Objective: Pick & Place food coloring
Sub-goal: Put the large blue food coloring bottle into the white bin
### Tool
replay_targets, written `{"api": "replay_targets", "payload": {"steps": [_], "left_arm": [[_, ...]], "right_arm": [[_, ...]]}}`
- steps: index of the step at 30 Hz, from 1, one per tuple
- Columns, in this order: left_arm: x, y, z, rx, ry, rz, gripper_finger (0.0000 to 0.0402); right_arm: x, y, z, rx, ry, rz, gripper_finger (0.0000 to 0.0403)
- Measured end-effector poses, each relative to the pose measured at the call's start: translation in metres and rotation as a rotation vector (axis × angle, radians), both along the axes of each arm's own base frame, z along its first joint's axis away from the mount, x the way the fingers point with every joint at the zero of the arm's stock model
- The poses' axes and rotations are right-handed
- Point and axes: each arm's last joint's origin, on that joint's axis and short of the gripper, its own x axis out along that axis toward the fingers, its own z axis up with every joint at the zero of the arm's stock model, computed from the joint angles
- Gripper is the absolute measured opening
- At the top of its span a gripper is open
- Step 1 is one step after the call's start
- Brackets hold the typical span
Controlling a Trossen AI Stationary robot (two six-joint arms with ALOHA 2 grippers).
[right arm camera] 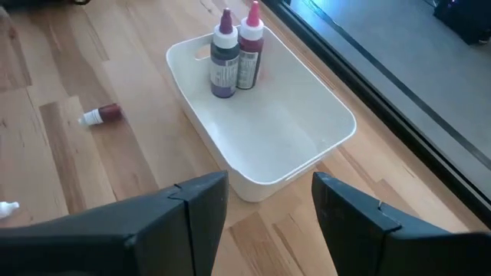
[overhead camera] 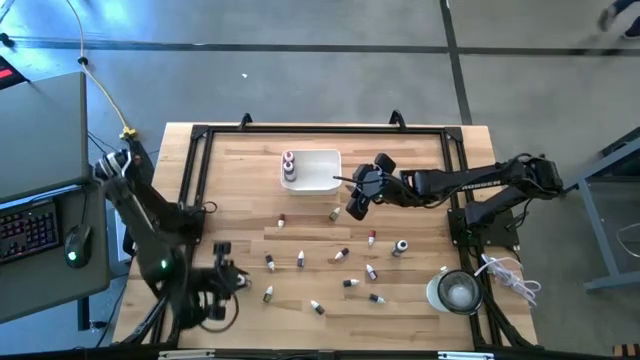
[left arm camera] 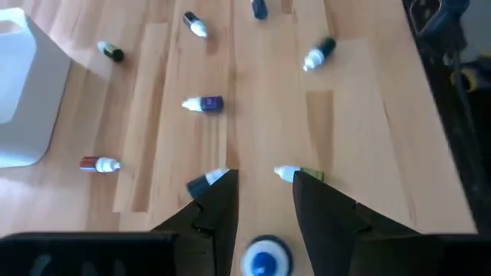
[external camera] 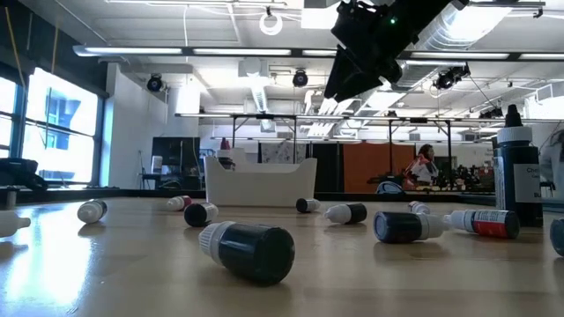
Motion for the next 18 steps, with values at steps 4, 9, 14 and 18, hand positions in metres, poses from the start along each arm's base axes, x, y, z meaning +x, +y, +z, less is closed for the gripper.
{"api": "replay_targets", "payload": {"steps": [4,9,14,18], "left_arm": [[0.001,-0.011,-0.017,0.019,0.083,-0.015,0.0122],[0.001,-0.011,-0.019,0.014,0.104,-0.013,0.0122],[-0.004,-0.003,-0.019,0.041,0.128,0.052,0.0122],[-0.008,0.002,-0.021,0.006,0.204,0.132,0.0122]], "right_arm": [[0.000,0.000,0.000,0.006,-0.005,-0.004,0.0184],[0.000,0.000,0.000,0.004,-0.003,-0.003,0.0184],[0.000,0.000,0.000,0.007,-0.008,-0.004,0.0184],[0.001,0.000,0.000,0.016,-0.011,0.005,0.0184]]}}
